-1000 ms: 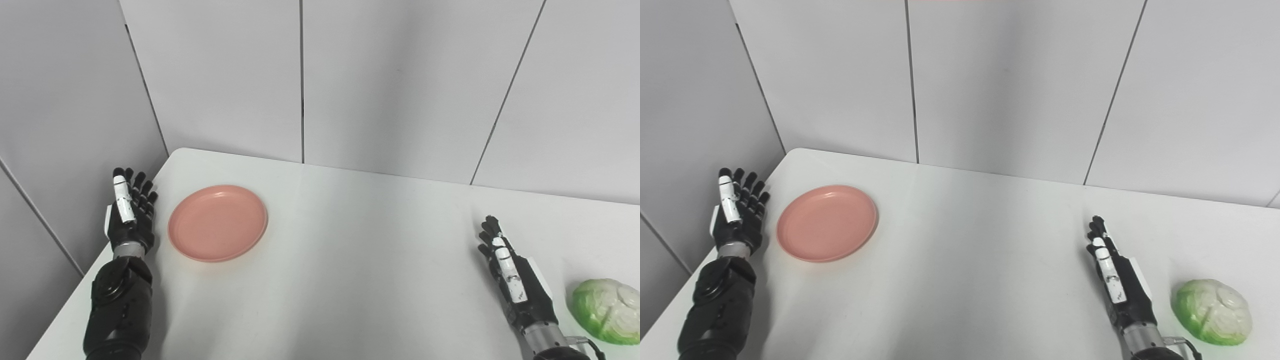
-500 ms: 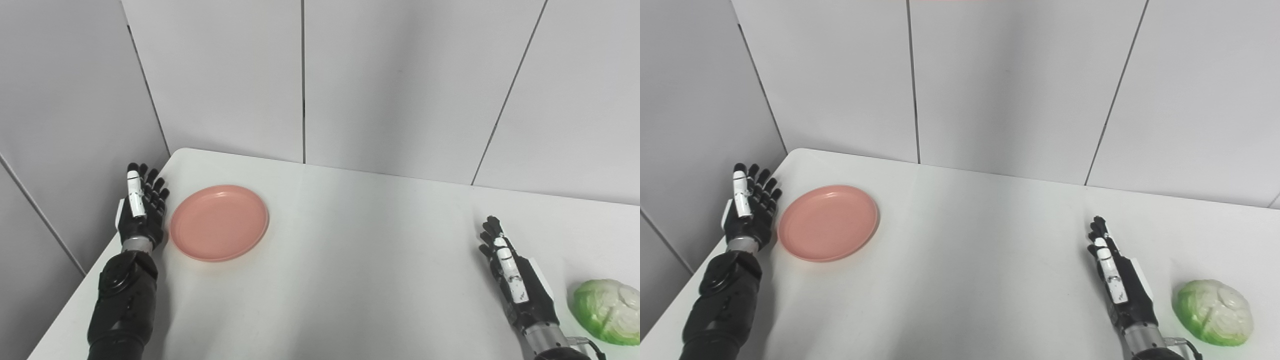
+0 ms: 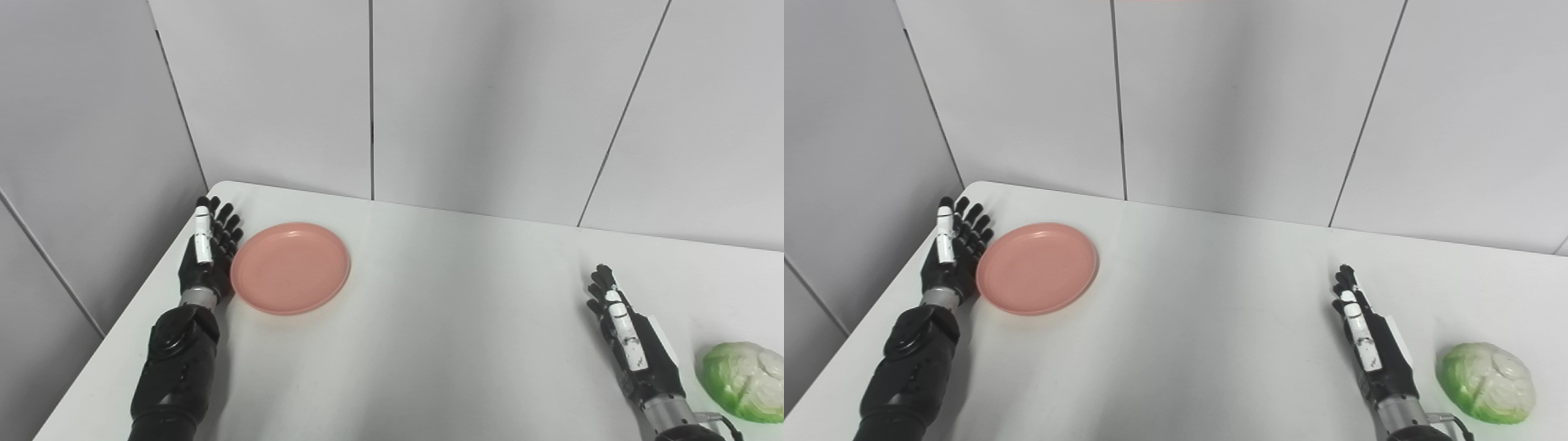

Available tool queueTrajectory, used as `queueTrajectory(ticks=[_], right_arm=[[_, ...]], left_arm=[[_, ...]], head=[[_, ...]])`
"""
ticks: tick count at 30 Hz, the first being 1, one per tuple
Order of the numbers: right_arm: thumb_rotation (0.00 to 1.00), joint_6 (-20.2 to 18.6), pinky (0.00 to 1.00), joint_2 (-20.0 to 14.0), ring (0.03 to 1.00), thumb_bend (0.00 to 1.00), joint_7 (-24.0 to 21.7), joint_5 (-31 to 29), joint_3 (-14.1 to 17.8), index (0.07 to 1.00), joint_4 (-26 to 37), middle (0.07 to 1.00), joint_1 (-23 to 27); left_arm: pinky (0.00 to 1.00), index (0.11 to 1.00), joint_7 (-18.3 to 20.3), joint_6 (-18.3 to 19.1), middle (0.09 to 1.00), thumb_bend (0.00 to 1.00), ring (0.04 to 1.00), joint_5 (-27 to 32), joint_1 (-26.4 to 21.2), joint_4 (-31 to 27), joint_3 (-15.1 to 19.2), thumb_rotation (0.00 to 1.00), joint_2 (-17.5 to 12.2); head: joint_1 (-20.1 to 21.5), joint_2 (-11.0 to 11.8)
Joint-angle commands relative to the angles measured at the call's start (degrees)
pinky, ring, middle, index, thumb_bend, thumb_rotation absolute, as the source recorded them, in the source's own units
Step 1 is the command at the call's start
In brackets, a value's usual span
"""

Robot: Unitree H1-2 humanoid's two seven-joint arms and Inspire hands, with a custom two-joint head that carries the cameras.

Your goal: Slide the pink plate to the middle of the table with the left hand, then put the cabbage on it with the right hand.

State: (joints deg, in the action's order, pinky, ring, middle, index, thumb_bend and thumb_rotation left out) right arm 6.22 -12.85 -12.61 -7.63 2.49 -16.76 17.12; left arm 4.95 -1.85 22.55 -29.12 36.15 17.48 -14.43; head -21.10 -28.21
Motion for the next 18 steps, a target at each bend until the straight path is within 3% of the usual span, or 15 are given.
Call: queueTrajectory(ticks=[1,6,18], right_arm=[[1.0,-1.15,1.0,-0.48,1.0,0.15,0.24,0.35,0.11,1.0,0.56,1.0,0.15],[1.0,-1.72,1.0,-0.41,1.0,0.16,0.34,0.46,0.03,1.0,1.11,1.0,-0.06],[1.0,-0.56,1.0,-0.45,0.996,0.17,0.69,1.72,-0.17,1.0,0.7,1.0,-0.18]], left_arm=[[1.0,0.979,0.01,2.68,0.982,0.59,0.984,-0.86,0.25,-1.53,-1.24,1.0,1.27],[0.98,0.958,-0.85,3.59,0.965,0.61,0.964,-3.35,0.97,-4.51,-3.58,1.0,2.43],[0.98,0.954,-0.26,10.35,0.954,0.6,0.953,-2.86,2.39,-13.09,-6.67,1.0,5.22]], head=[[-0.06,-0.04],[0.39,-0.12],[0.96,-0.14]])
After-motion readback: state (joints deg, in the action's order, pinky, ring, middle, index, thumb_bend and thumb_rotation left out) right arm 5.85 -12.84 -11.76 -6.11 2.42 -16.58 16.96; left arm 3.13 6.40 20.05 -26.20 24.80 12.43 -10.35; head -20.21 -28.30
